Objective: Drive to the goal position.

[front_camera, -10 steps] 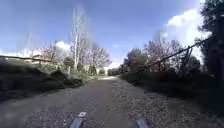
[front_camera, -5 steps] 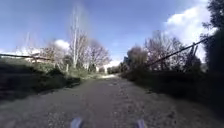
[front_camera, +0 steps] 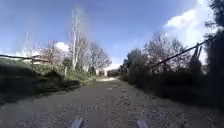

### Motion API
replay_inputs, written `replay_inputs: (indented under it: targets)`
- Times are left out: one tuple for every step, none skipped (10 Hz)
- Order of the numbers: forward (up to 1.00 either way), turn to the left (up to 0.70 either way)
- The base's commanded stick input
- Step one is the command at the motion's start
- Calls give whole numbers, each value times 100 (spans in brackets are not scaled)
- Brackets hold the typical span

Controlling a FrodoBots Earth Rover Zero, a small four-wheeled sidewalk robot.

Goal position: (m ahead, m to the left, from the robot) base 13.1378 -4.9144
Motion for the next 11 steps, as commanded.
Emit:
replay_inputs:
  targets:
    - [70, 0]
    - [70, 0]
    - [70, 0]
    - [70, 0]
    - [70, 0]
    - [70, 0]
    - [70, 0]
    - [70, 0]
    - [70, 0]
    - [68, 0]
    - [63, 0]
